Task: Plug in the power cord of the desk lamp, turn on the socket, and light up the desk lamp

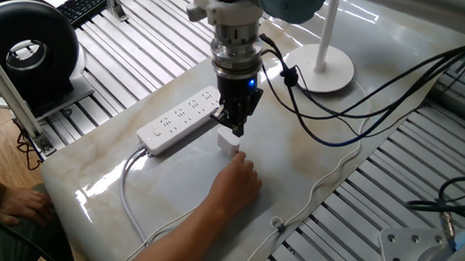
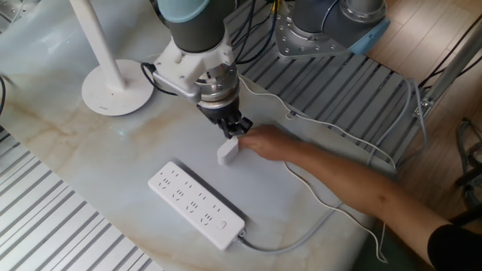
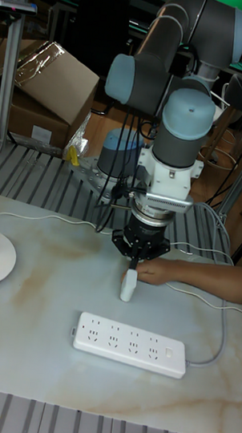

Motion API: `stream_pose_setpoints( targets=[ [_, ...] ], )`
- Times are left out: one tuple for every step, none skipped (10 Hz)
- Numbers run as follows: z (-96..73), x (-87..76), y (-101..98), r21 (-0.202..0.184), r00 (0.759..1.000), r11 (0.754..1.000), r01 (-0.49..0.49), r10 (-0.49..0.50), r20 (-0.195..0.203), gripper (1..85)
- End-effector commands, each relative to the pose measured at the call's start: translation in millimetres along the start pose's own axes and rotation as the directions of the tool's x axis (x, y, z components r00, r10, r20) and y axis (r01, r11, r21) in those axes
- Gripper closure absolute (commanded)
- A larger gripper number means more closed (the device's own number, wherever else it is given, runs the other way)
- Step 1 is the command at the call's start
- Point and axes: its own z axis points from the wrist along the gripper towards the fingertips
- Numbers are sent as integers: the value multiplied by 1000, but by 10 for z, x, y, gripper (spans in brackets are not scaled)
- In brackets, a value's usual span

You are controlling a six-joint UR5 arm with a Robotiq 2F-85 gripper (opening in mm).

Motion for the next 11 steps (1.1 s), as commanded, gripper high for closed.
stream_pose_setpoints(
  targets=[
    [-4,-101,67,-33,999,999,33,-33,11,603],
    [-8,-91,54,-33,998,997,64,-64,5,497],
    [-6,-99,65,-39,998,997,65,-64,6,437],
    [0,-119,67,-40,998,997,65,-64,11,393],
    [1,-131,57,-38,998,997,66,-66,14,377],
    [-15,-125,48,-38,998,997,65,-64,12,360],
    [-23,-126,32,-34,998,998,61,-61,12,360],
    [-23,-132,31,-32,998,998,56,-56,13,363],
    [-23,-138,32,-32,998,998,56,-56,14,363],
    [-28,-149,37,-32,998,998,55,-54,17,363],
    [-26,-161,30,-29,999,998,50,-49,20,363]
  ],
)
